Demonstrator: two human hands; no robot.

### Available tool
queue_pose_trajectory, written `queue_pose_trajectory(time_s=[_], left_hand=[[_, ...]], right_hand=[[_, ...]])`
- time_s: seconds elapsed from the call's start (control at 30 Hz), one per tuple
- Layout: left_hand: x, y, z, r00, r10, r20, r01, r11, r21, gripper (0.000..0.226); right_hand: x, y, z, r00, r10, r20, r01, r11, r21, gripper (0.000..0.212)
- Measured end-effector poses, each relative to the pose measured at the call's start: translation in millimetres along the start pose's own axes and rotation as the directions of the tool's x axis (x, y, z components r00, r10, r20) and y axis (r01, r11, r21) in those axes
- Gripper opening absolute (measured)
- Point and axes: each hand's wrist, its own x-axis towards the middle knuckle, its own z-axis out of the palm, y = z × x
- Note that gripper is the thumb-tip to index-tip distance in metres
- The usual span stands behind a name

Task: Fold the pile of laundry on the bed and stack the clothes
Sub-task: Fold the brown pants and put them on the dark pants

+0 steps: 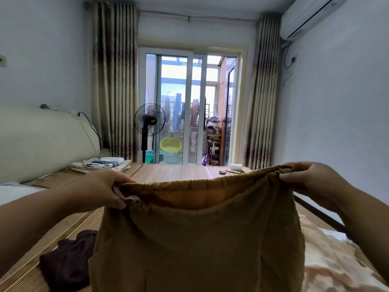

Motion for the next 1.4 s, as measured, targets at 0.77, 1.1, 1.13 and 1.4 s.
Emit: queue_pose_trajectory(time_s=[0.77, 1.1, 1.13, 1.4], left_hand=[[-10.4, 5.0, 0.6, 0.984, 0.174, -0.022, -0.174, 0.95, -0.261, 0.056], [-5.5, -17.5, -25.4, 0.996, -0.07, -0.051, 0.042, 0.904, -0.425, 0.032], [-3.5, -20.0, -26.1, 0.994, -0.097, -0.058, 0.065, 0.909, -0.413, 0.025], [23.0, -9.1, -4.4, 0.914, -0.37, -0.165, 0.287, 0.879, -0.381, 0.01]], right_hand=[[1.2, -4.8, -10.8, 0.971, -0.133, -0.2, 0.116, 0.989, -0.091, 0.019], [6.8, -1.0, -17.6, 0.918, 0.111, 0.382, 0.038, 0.931, -0.363, 0.078], [7.9, 0.3, -15.4, 0.898, 0.156, 0.41, 0.043, 0.899, -0.436, 0.076], [27.1, 25.0, 28.2, 0.979, 0.179, 0.101, -0.145, 0.951, -0.274, 0.027]])
